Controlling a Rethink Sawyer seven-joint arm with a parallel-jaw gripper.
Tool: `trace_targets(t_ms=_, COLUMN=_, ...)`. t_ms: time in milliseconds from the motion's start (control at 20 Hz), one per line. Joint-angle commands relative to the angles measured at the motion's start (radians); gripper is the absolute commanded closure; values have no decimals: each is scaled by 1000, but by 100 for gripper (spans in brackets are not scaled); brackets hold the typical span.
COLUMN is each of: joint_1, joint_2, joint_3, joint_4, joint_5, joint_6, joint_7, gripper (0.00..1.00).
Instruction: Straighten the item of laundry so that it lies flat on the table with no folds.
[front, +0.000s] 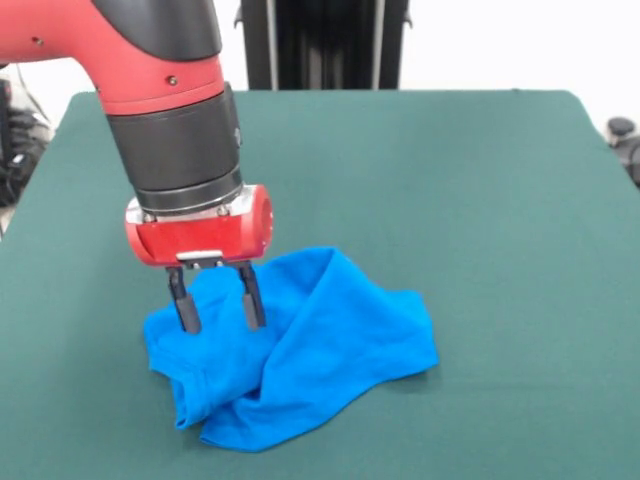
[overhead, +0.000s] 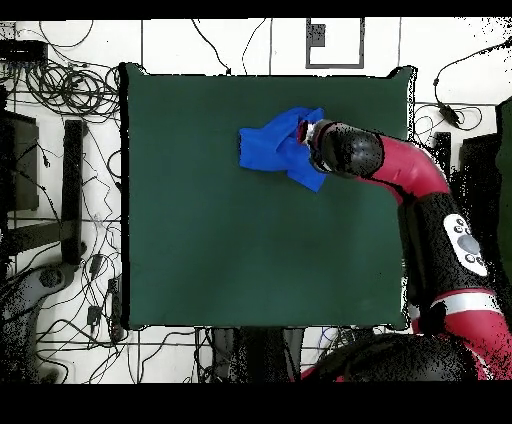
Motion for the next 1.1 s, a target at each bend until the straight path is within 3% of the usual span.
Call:
trace_targets(t_ms=50, joint_1=65, joint_2=-1, joint_3=42, joint_4=-77, joint_5=-40, joint_6=165, joint_7=-135, gripper=0)
trace_targets(t_ms=400, joint_1=65, joint_2=7, joint_3=51, joint_4=-121, joint_5=-34, joint_6=219, joint_7=-165, gripper=0)
trace_targets(t_ms=1100, joint_1=36, joint_2=62, joint_3=86, joint_4=-139, joint_5=-39, joint_6=214, joint_7=-213, gripper=0)
